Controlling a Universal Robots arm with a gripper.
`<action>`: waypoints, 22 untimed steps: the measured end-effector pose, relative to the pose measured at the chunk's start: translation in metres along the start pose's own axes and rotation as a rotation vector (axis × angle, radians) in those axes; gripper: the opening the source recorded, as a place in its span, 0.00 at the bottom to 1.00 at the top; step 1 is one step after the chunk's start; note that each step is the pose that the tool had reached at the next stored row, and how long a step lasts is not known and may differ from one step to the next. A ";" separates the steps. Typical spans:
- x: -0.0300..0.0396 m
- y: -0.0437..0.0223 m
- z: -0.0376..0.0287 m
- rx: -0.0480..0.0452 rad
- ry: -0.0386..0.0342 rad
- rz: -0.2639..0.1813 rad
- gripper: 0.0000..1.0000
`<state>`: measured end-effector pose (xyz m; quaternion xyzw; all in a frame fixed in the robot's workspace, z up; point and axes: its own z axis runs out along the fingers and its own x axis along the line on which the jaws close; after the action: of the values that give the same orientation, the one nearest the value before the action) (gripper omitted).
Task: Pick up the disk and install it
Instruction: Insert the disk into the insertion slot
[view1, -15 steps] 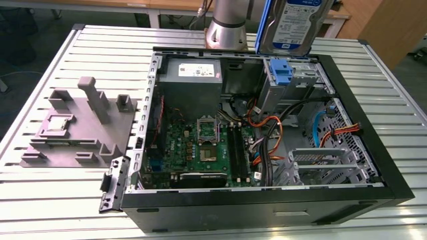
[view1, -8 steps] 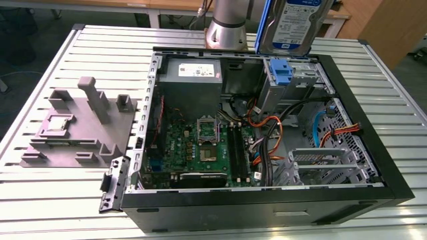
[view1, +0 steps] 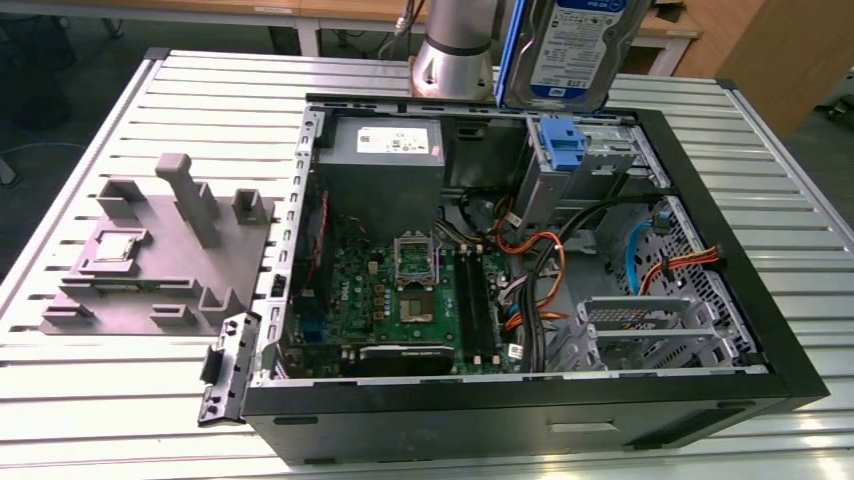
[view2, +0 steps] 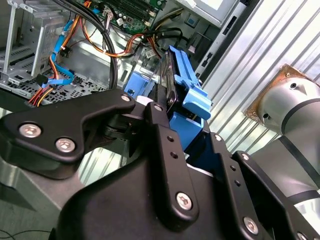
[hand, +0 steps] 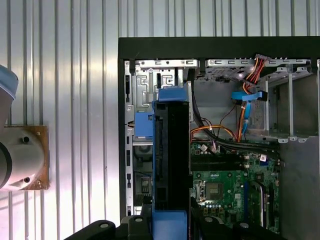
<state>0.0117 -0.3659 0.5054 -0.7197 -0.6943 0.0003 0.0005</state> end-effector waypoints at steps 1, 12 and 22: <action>0.0000 0.0000 0.0000 0.0000 0.0000 0.000 0.37; -0.0002 -0.0057 0.0004 0.0000 0.0000 0.000 0.37; -0.0054 -0.0159 0.0004 0.0000 0.0000 -0.001 0.37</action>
<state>-0.0044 -0.3707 0.5050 -0.7195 -0.6945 0.0003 0.0005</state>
